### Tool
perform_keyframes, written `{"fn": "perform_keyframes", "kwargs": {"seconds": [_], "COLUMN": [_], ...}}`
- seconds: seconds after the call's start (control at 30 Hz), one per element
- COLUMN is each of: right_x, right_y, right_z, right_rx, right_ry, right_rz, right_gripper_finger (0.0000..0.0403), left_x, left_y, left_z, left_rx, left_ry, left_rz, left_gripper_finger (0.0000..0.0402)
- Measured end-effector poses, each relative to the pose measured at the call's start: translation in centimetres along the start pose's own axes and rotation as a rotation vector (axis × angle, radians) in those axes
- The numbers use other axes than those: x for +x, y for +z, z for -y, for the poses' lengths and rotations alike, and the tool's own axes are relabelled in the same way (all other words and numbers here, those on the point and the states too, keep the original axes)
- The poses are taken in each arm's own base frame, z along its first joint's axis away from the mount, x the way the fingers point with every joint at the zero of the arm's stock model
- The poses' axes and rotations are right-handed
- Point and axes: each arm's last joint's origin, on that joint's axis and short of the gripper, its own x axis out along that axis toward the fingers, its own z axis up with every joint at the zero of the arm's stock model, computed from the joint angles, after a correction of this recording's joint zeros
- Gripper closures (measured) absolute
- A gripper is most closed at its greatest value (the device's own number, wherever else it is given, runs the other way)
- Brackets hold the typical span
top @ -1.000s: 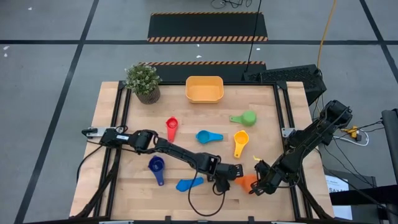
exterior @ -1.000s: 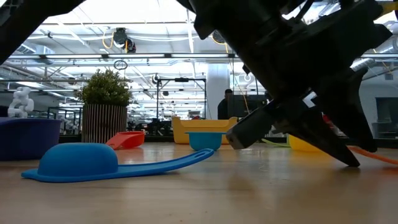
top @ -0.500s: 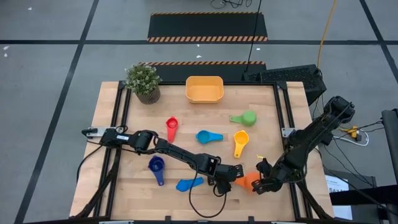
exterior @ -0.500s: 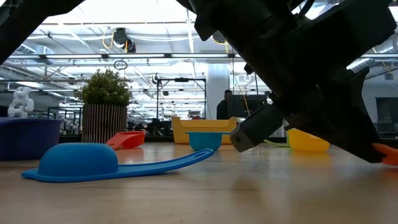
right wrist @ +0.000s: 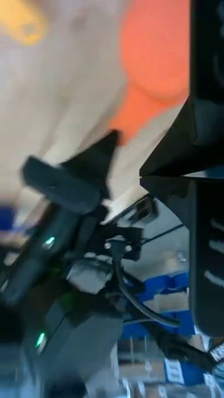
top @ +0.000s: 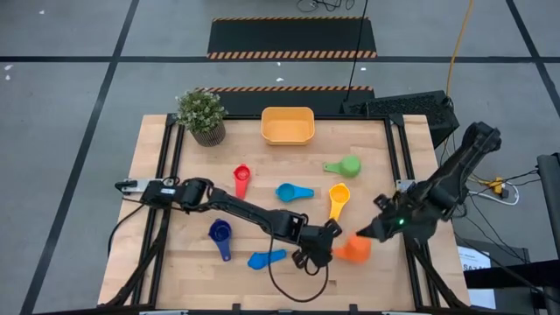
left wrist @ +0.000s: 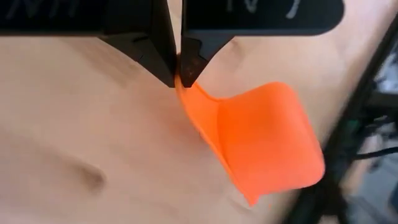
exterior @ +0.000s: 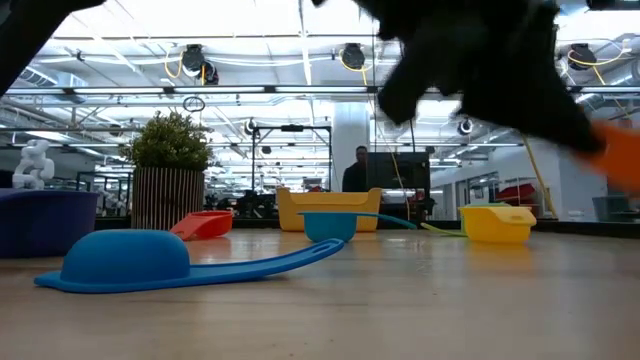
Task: Nest measuring cups in basket
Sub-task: Move the orange measuring cup to the center of the table
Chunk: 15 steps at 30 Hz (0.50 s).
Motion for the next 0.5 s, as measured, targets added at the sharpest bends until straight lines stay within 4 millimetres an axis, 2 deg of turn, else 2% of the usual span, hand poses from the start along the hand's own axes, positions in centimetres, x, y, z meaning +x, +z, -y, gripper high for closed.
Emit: {"fn": "perform_keyframes", "kwargs": {"seconds": [0.13,0.23,0.5], "right_x": [-1.7,-2.9,-5.5], "right_y": [1.1,1.9,3.6], "right_z": [-0.6,-0.6,-0.4], "right_rx": [-0.116,-0.182,-0.325], "right_ry": [0.107,0.152,0.229], "right_rz": [0.098,0.143,0.24], "right_gripper_finger": [0.0403,0.0403,0.0403], "left_x": [-2.3,-3.4,-4.4], "left_y": [1.2,1.6,2.3], "left_z": [-1.1,-1.7,-2.4], "left_rx": [-0.176,-0.307,-0.752], "left_ry": [0.037,0.054,0.076], "left_rz": [0.049,0.068,0.138], "left_gripper_finger": [0.0396,0.0396,0.0396]}}
